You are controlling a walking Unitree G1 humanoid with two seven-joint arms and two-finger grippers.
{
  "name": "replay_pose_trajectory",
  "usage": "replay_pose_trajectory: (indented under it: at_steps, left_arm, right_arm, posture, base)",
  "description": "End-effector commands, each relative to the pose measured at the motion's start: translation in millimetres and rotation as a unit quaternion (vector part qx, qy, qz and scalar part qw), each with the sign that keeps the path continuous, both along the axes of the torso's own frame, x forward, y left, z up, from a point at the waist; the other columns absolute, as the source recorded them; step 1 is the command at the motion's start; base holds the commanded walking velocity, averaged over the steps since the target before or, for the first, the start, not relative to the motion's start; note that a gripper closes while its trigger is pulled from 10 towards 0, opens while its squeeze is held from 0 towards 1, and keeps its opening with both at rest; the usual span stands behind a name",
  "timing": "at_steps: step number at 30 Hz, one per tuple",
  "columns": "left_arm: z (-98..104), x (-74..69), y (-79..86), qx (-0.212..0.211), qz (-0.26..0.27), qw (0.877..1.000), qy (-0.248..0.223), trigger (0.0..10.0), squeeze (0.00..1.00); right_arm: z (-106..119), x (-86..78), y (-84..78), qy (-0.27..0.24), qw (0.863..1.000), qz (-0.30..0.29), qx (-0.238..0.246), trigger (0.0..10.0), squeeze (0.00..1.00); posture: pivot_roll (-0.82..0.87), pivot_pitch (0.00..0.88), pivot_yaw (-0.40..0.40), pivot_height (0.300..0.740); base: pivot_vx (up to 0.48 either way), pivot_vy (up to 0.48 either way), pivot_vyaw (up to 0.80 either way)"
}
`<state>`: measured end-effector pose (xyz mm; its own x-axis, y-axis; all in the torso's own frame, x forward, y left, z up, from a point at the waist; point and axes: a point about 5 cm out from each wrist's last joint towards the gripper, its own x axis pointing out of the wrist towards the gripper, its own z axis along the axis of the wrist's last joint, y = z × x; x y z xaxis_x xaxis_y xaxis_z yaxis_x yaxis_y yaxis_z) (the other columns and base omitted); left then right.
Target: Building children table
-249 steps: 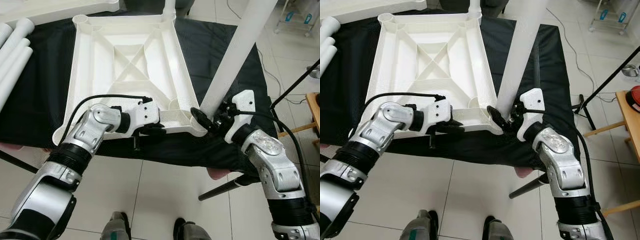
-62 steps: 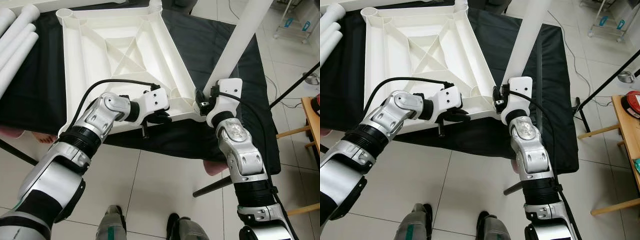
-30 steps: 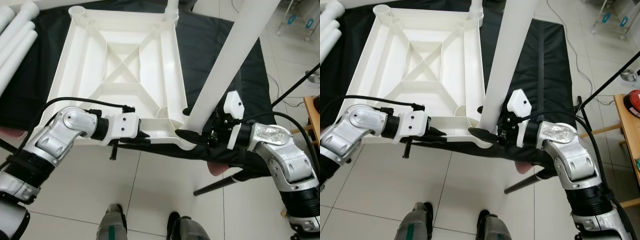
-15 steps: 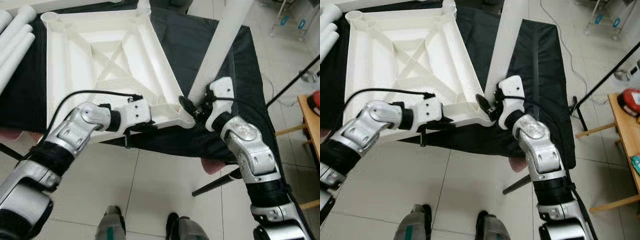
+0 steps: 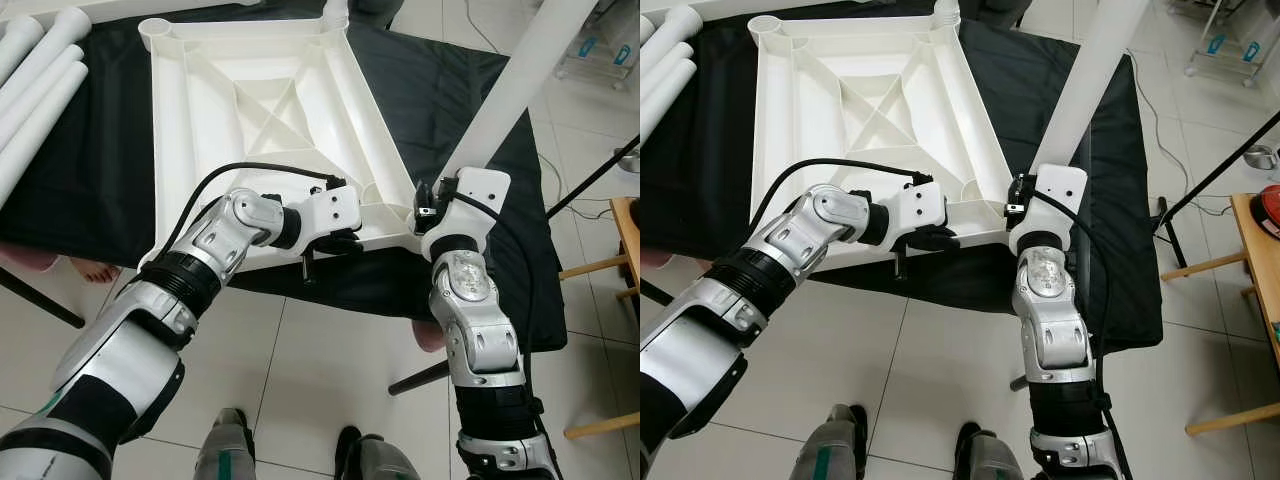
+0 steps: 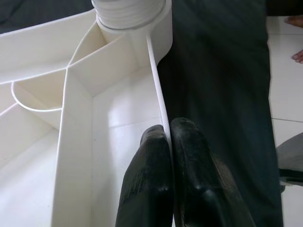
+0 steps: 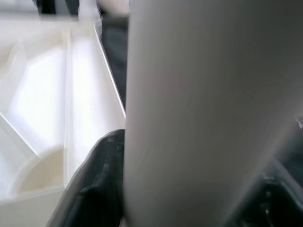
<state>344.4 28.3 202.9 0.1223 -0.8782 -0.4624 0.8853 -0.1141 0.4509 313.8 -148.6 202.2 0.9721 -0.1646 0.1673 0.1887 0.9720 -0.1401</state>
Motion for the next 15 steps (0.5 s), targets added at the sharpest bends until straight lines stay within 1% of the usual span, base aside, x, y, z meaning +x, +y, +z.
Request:
replay_pose_trajectory:
  at_steps: [1, 3, 4, 15]
  left_arm:
    - [35, -31.5, -32.0, -0.027, -0.192, 0.979, -0.058, 0.0, 0.00]
    - [32, -32.7, -29.4, -0.023, -0.199, 0.978, -0.055, 0.0, 0.00]
    - [31, -33.5, -28.2, -0.022, -0.201, 0.978, -0.055, 0.0, 0.00]
    - [31, -33.5, -28.2, -0.022, -0.201, 0.978, -0.055, 0.0, 0.00]
  right_arm:
    - [-19, 1.4, -2.9, 0.042, 0.999, 0.017, -0.013, 10.0, 1.00]
    - [-8, 2.3, 1.0, 0.016, 0.998, 0.066, -0.011, 10.0, 1.00]
    - [-2, 2.2, 3.4, 0.001, 0.995, 0.096, -0.003, 10.0, 0.58]
    - [-2, 2.2, 3.4, 0.001, 0.995, 0.096, -0.003, 10.0, 0.58]
  posture:
    - [0.16, 0.228, -0.033, 0.740]
    - [0.17, 0.225, -0.044, 0.740]
    - [0.17, 0.225, -0.044, 0.740]
    - [0.17, 0.225, -0.044, 0.740]
  base:
    - [0.000, 0.000, 0.00]
    - [0.000, 0.000, 0.00]
    - [0.000, 0.000, 0.00]
    - [0.000, 0.000, 0.00]
